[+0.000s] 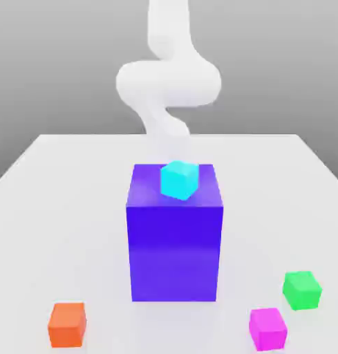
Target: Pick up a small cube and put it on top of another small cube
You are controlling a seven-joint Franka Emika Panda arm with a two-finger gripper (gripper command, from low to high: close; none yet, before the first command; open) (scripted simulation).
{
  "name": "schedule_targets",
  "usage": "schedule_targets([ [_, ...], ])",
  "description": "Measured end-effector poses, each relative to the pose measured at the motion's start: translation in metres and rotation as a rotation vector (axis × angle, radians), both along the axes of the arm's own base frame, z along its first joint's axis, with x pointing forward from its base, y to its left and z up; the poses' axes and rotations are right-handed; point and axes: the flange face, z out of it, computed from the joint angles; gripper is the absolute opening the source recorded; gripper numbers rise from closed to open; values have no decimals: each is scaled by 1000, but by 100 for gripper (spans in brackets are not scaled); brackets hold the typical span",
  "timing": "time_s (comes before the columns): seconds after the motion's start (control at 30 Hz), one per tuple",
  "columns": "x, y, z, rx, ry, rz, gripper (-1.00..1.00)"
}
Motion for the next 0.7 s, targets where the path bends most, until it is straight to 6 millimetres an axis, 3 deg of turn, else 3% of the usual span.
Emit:
schedule_targets([
  [0.17, 52, 21, -66, -62, 104, 235, 0],
  [0.37, 95, 56, -152, -143, 208, 501, 0],
  [0.53, 115, 89, -228, -221, 284, 718, 0],
  [0.7, 120, 123, -304, -313, 352, 937, 0],
])
